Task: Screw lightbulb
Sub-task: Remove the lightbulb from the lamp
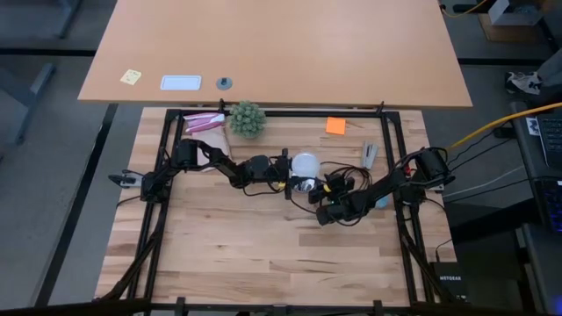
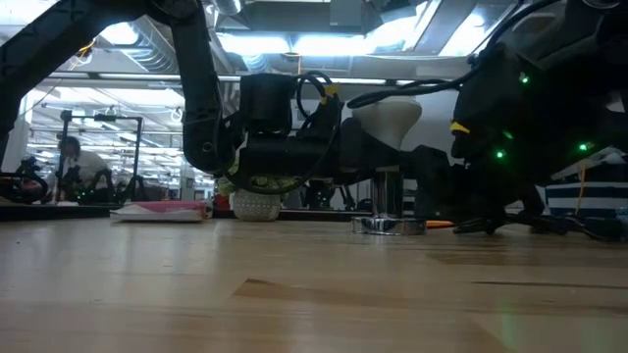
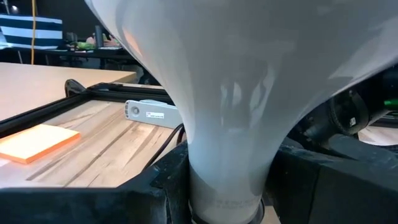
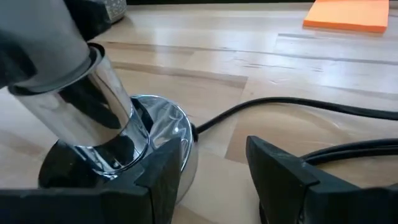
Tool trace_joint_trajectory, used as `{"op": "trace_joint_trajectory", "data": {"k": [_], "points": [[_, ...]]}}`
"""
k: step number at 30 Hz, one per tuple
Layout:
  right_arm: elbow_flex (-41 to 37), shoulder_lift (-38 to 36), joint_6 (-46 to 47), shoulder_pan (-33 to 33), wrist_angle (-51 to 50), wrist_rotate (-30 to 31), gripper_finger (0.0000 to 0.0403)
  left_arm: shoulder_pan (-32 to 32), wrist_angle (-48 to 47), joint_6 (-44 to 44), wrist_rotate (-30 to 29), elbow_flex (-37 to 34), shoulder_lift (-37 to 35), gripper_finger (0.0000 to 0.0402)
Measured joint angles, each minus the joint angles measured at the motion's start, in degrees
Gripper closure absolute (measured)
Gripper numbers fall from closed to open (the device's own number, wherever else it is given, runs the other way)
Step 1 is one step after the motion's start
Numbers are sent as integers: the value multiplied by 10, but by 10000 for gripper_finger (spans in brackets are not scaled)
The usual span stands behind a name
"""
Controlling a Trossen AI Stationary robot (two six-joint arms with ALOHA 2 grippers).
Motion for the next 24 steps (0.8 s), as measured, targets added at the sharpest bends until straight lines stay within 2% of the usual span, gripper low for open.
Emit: {"op": "trace_joint_trajectory", "data": {"k": [9, 17, 24], "points": [[0, -21, -19, 36, 6, -38, 215, 1, 0, 1, -3, 0, 0, 243], [0, -61, -64, 89, 6, -24, 215, 1, 0, 5, -5, 0, 0, 241], [0, -62, -62, 92, 6, -29, 215, 0, -11, 7, -39, 1, -1, 195]]}}
